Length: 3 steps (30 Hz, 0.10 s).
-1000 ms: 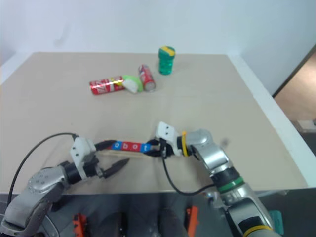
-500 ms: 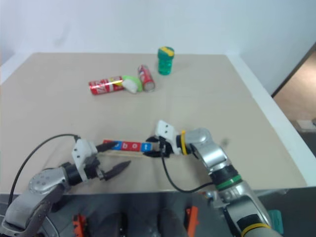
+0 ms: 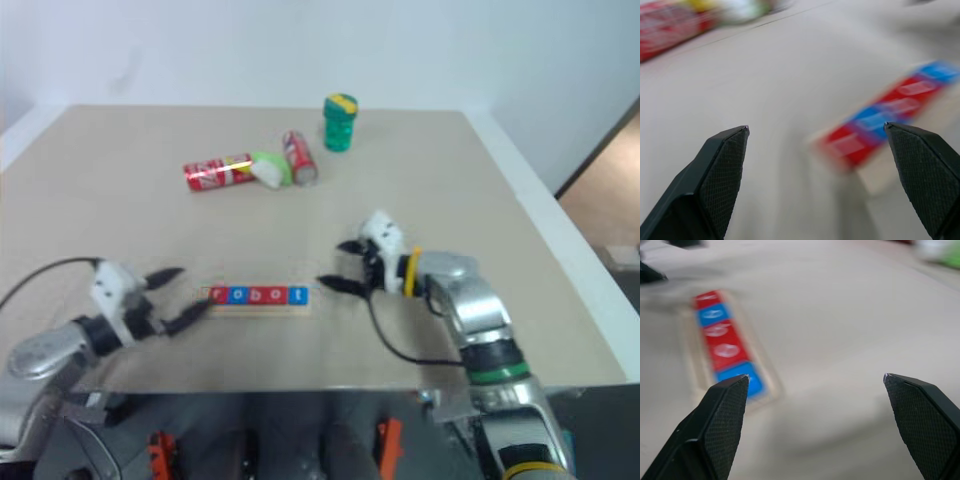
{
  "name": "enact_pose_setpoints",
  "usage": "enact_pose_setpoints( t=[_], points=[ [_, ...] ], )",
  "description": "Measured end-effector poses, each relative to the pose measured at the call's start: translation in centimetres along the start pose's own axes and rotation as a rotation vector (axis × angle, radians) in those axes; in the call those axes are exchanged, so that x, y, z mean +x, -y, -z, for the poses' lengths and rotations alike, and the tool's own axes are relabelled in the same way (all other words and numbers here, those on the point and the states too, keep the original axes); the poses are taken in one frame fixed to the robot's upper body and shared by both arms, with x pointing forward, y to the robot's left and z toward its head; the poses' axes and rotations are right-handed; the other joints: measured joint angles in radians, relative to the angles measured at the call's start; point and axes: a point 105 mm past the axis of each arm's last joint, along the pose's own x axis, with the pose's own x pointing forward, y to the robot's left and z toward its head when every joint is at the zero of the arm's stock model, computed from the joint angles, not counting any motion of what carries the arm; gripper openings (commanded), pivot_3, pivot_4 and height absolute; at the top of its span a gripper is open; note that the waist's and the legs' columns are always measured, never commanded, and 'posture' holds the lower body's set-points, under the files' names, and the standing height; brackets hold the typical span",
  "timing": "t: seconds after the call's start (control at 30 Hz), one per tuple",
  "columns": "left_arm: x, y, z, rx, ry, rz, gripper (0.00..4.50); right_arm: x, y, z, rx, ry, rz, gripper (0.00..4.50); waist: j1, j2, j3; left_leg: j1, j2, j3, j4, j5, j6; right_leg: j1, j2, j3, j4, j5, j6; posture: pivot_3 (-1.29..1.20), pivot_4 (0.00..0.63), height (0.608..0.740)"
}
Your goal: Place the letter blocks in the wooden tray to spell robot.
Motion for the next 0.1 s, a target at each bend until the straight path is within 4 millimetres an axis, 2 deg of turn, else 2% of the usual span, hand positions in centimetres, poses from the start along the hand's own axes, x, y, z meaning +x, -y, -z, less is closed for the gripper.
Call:
enact_pose_setpoints(
  t=[0.1],
  points=[
    [-1.2,-3.1,0.2,0.023,-0.025,-0.103,4.50,-2.3,1.2,1.3,0.025,-0.019,0.075,4.45,0.002,0.000,0.000,-0.001,0.000,0.001,0.000,0.000,0.000,-0.001,0.000,0.001,0.000,0.000,0.000,0.00,0.150,0.740]
  ],
)
